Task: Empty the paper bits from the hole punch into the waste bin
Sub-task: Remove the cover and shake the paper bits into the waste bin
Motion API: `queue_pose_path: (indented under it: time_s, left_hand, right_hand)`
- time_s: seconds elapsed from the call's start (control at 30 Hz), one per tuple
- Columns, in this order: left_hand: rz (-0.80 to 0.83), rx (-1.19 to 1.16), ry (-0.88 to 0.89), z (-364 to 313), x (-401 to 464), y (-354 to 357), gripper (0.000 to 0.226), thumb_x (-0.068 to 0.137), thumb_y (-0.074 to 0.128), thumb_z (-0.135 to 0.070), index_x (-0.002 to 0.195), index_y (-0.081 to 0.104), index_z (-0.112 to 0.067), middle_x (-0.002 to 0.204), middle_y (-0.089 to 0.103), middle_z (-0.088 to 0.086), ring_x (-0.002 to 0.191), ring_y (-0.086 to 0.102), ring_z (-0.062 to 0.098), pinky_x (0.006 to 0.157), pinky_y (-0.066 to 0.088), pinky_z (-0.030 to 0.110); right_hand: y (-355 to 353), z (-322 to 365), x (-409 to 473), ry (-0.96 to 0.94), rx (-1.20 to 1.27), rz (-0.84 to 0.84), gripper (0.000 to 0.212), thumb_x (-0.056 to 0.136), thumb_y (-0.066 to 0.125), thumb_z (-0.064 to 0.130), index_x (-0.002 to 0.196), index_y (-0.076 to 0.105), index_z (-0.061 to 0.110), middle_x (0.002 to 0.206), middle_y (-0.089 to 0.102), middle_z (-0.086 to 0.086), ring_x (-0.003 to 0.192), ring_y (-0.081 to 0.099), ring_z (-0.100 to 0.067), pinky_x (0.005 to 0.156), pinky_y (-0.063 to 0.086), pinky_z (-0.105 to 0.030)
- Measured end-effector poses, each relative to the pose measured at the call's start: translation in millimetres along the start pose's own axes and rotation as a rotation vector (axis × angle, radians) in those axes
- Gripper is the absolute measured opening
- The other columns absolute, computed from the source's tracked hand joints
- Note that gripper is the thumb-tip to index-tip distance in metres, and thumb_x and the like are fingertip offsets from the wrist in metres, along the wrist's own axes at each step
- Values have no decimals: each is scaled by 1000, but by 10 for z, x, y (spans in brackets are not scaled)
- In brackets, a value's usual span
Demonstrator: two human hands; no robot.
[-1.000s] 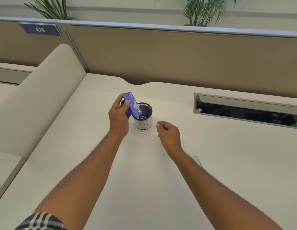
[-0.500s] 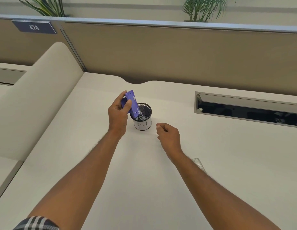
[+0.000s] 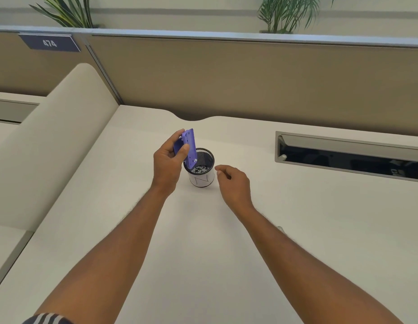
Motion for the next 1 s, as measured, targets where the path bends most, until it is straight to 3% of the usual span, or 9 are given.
queue_pose_path:
  time_s: [0.1, 0.23, 0.33, 0.47, 0.6, 0.7, 0.8, 0.9, 1.0]
  left_hand:
    - [24, 15, 21, -1, 1, -12, 38, 97, 62, -3, 133, 62, -15, 122, 71, -8, 111, 66, 6, 95, 59, 35]
    - [60, -2, 47, -57, -10, 18, 38, 97, 60, -1, 130, 63, -21, 116, 73, -23, 113, 66, 5, 86, 57, 22]
    - [56, -27, 51, -79, -17, 26, 38, 98, 59, -1, 130, 62, -22, 118, 72, -21, 115, 65, 7, 90, 58, 25]
    - [38, -41, 52, -93, 1, 2, 39, 97, 58, 2, 130, 62, -20, 119, 72, -19, 116, 64, 8, 94, 58, 30]
    - [35, -44, 46, -93, 3, -9, 40, 97, 59, 3, 129, 63, -20, 119, 72, -17, 114, 65, 9, 94, 58, 31]
    - [47, -37, 51, -81, -18, 6, 40, 97, 59, 2, 132, 62, -17, 126, 69, -6, 117, 65, 11, 95, 58, 34]
    - [50, -64, 37, -68, -29, 20, 40, 97, 59, 2, 130, 63, -20, 123, 71, -9, 117, 65, 12, 96, 58, 35]
    - [58, -83, 23, -75, -29, 27, 41, 97, 58, 1, 126, 65, -27, 121, 73, -14, 117, 65, 13, 98, 57, 39]
    - [37, -100, 22, -66, -16, 7, 39, 98, 59, -1, 127, 65, -27, 127, 71, -4, 121, 64, 20, 101, 55, 45]
  right_hand:
    - [47, 170, 78, -224, -159, 32, 37, 92, 49, 3, 115, 72, 19, 115, 66, -2, 109, 59, -16, 92, 45, -24]
    - [187, 323, 197, -428, -437, 117, 51, 85, 53, -4, 129, 64, 20, 138, 48, -10, 132, 38, -26, 105, 41, -35]
    - [269, 350, 275, -454, -571, 149, 57, 78, 67, 1, 131, 61, 20, 150, 39, -14, 143, 25, -31, 109, 35, -43]
    - [315, 336, 314, -477, -626, 144, 56, 76, 73, 6, 130, 62, 18, 151, 37, -14, 144, 22, -31, 111, 34, -42]
    - [318, 331, 291, -505, -647, 166, 57, 75, 74, 5, 129, 62, 17, 151, 36, -14, 145, 23, -32, 113, 34, -41]
    - [276, 359, 295, -500, -623, 137, 45, 76, 70, 5, 119, 66, 16, 150, 36, -12, 144, 25, -31, 112, 37, -40]
    - [235, 388, 311, -432, -557, 121, 36, 79, 65, 8, 113, 66, 18, 151, 33, -9, 143, 26, -28, 110, 38, -39]
    - [249, 401, 292, -478, -577, 137, 44, 78, 67, 3, 120, 65, 15, 151, 35, -12, 145, 23, -29, 112, 37, -40]
    - [254, 373, 267, -491, -581, 174, 51, 77, 67, 0, 125, 64, 16, 151, 34, -12, 146, 21, -28, 115, 33, -39]
Point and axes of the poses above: each hand's wrist, its own x-axis towards the middle knuckle, its own y-axis out of the palm, z = x × y, the point moved 4 cm from there along x, towards the middle knuckle
